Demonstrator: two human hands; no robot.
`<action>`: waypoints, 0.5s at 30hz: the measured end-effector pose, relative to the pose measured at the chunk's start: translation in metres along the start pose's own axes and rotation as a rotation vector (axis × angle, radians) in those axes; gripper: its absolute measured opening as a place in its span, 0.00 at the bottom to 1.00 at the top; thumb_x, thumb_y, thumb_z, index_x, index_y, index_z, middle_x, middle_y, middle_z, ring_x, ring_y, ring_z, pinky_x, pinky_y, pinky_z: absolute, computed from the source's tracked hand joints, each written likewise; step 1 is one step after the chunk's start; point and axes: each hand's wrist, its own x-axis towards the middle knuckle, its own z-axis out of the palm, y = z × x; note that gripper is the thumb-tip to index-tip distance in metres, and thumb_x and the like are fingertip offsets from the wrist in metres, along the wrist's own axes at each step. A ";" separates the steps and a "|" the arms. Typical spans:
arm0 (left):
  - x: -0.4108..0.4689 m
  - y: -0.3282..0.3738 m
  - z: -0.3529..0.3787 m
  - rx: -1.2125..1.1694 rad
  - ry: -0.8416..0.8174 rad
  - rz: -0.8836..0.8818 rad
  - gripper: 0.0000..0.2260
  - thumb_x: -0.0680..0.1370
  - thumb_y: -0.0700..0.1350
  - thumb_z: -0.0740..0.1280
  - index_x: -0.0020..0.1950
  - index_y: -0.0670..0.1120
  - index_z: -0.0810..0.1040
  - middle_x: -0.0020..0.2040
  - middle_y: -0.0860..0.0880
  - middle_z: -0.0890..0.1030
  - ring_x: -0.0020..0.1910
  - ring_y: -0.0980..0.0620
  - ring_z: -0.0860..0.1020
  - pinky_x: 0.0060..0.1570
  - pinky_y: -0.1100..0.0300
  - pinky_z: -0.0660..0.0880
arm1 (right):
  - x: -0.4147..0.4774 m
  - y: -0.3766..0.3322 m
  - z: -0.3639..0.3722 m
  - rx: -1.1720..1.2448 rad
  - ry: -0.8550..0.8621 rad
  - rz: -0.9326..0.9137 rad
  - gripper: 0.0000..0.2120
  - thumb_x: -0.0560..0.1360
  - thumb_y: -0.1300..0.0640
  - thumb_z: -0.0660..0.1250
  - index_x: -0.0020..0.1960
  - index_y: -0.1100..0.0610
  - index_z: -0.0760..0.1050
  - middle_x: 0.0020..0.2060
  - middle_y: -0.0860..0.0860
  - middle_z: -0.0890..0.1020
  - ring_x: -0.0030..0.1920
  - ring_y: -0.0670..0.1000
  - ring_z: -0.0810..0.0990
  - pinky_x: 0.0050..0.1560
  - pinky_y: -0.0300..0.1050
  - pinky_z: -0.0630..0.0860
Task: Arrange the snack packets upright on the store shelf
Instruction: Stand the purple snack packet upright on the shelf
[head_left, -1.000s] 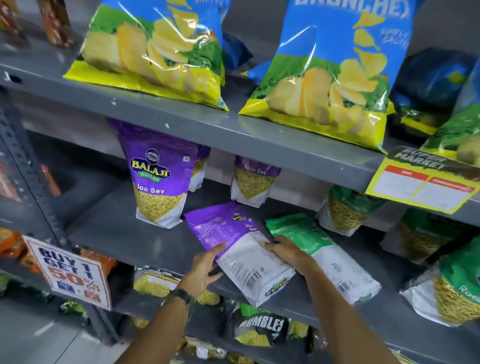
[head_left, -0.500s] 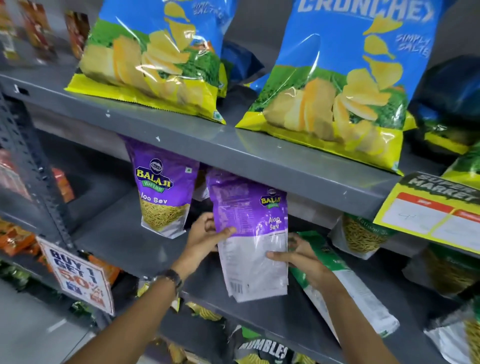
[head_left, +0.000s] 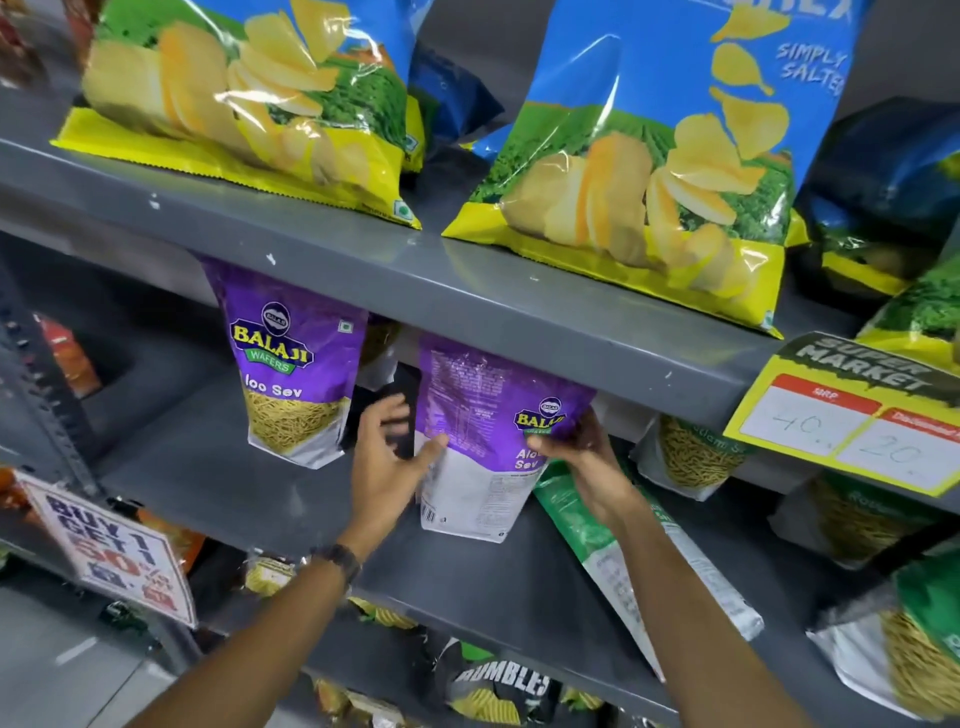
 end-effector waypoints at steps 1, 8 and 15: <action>-0.019 -0.003 0.002 0.077 0.029 0.027 0.22 0.65 0.56 0.74 0.55 0.59 0.69 0.46 0.59 0.77 0.43 0.61 0.77 0.42 0.69 0.71 | 0.001 -0.005 0.000 -0.027 -0.022 -0.006 0.28 0.60 0.71 0.75 0.56 0.55 0.74 0.54 0.56 0.83 0.51 0.51 0.83 0.49 0.40 0.80; -0.089 -0.015 0.041 0.208 -0.317 -0.014 0.39 0.64 0.52 0.76 0.67 0.52 0.57 0.57 0.53 0.69 0.56 0.55 0.72 0.54 0.60 0.72 | -0.014 -0.009 0.016 -0.177 0.088 -0.013 0.19 0.62 0.72 0.75 0.47 0.55 0.76 0.51 0.59 0.83 0.40 0.41 0.84 0.40 0.32 0.79; -0.083 -0.022 0.040 0.063 -0.343 -0.074 0.54 0.58 0.55 0.78 0.74 0.47 0.48 0.69 0.50 0.57 0.69 0.58 0.59 0.65 0.66 0.59 | -0.036 -0.015 0.036 -0.222 0.115 -0.002 0.22 0.67 0.68 0.73 0.60 0.66 0.74 0.54 0.61 0.82 0.47 0.50 0.83 0.45 0.32 0.79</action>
